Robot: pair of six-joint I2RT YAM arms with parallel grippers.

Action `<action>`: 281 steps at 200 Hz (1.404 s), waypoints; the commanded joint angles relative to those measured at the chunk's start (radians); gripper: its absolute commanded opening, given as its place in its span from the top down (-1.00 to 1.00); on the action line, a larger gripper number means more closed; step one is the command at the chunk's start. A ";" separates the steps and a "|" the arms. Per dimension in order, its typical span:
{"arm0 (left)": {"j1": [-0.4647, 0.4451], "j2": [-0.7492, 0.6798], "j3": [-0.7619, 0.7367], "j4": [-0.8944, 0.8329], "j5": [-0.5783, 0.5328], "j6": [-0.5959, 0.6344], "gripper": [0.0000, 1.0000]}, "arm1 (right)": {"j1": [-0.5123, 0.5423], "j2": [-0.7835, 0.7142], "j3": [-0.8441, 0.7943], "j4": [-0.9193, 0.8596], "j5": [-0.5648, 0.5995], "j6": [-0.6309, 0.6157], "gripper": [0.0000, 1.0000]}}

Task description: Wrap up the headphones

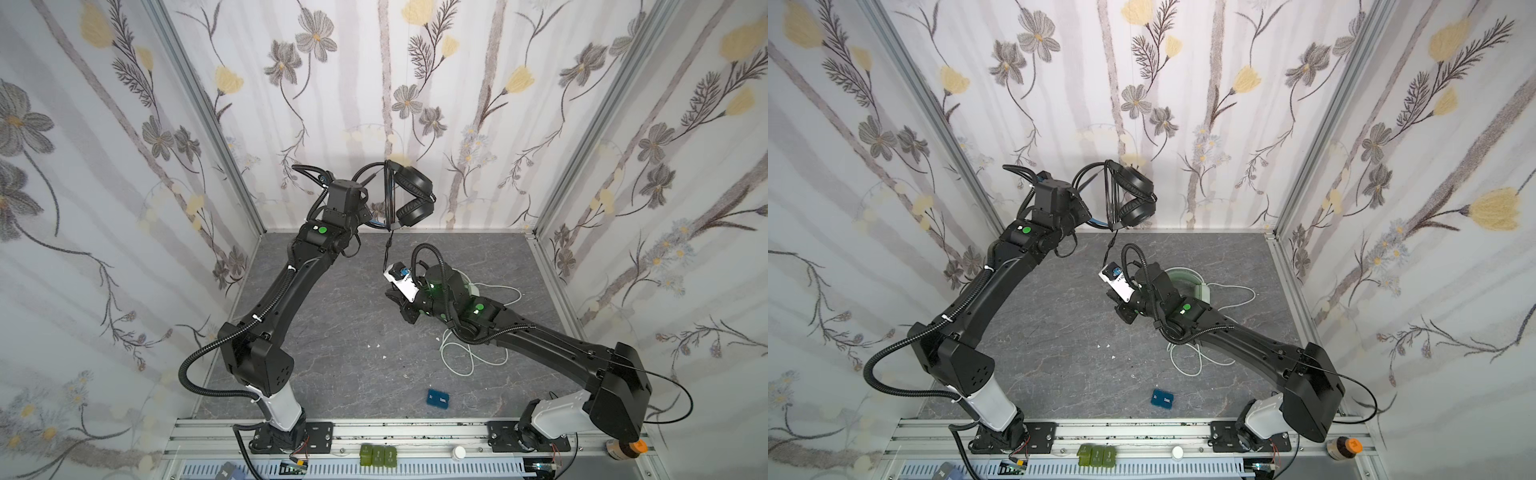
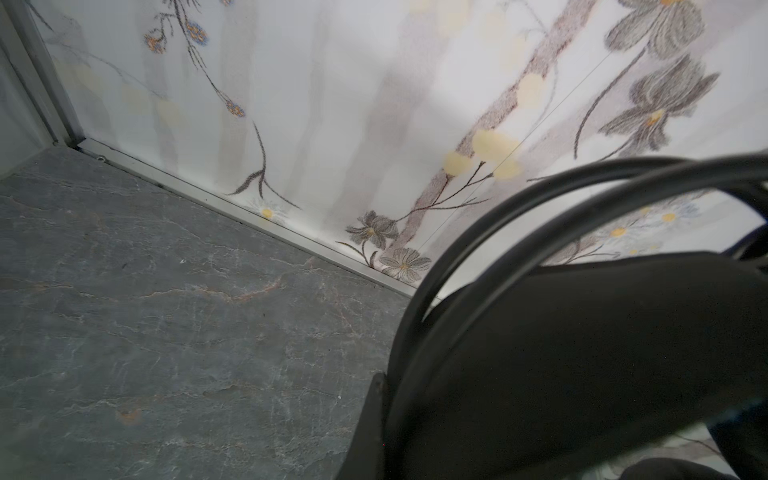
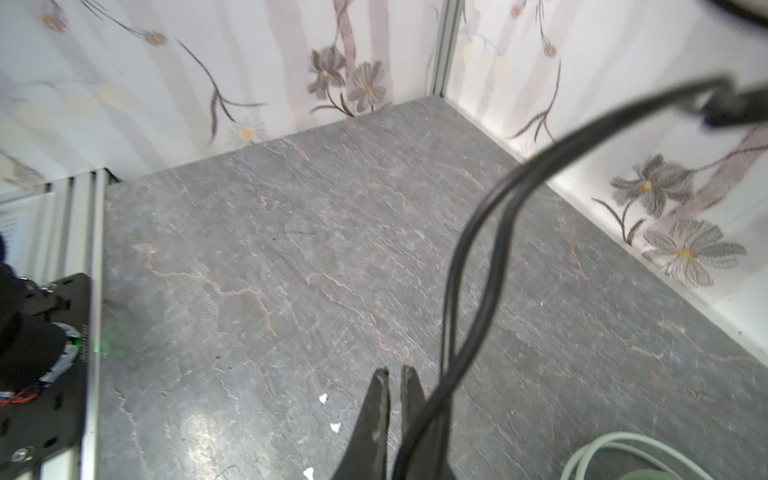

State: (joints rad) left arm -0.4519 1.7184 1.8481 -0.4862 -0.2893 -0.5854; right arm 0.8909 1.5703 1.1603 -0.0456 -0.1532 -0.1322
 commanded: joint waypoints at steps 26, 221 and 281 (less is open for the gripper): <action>-0.022 0.017 -0.082 0.071 -0.049 0.106 1.00 | 0.008 -0.026 0.141 -0.065 -0.030 -0.045 1.00; -0.070 -0.257 -0.341 -0.201 0.303 0.760 1.00 | -0.144 0.091 0.488 -0.504 0.260 -0.384 1.00; -0.074 -0.282 -0.342 -0.276 0.317 0.818 1.00 | -0.157 -0.002 0.374 -0.483 0.247 -0.414 1.00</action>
State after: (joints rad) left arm -0.5266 1.4521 1.5009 -0.6991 0.0006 0.1814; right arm 0.7460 1.6077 1.5635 -0.5858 0.0368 -0.5316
